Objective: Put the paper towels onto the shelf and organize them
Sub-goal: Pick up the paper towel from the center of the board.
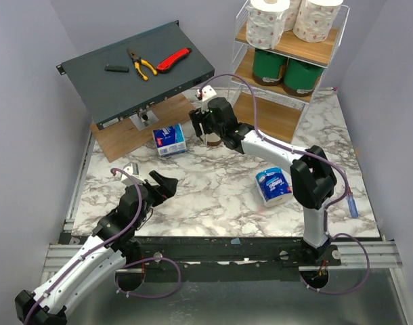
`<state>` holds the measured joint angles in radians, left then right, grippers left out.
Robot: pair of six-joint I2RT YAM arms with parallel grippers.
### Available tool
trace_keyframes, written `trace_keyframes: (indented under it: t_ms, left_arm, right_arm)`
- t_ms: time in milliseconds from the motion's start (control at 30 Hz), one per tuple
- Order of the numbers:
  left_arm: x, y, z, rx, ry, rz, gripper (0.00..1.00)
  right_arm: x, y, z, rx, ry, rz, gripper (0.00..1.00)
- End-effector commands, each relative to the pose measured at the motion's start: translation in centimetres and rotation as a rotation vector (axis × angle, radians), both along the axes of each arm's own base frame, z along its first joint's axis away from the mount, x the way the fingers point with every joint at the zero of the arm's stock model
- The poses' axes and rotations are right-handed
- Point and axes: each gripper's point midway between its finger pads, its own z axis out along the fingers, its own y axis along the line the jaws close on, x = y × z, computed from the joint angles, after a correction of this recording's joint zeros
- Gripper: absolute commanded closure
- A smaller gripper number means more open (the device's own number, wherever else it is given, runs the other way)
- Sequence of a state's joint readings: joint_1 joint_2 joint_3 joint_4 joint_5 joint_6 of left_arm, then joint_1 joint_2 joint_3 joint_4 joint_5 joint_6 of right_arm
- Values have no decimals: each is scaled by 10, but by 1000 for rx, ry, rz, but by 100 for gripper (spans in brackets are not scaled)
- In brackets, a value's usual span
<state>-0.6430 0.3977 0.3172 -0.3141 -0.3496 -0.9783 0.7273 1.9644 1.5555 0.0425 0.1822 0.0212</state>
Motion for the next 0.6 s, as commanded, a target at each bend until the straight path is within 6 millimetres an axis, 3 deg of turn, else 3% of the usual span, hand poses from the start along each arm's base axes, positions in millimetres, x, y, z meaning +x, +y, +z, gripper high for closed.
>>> trace_keyframes:
  t_ms: [0,567]
  left_arm:
    - [-2,-6,-3,-35,8,-25,7]
    - [-4,-9,-12,-55,33,-24,8]
  right_arm:
    - [0,-1,-26,-113,42,20,24]
    - [20,4,-53,-200,38,-15,26]
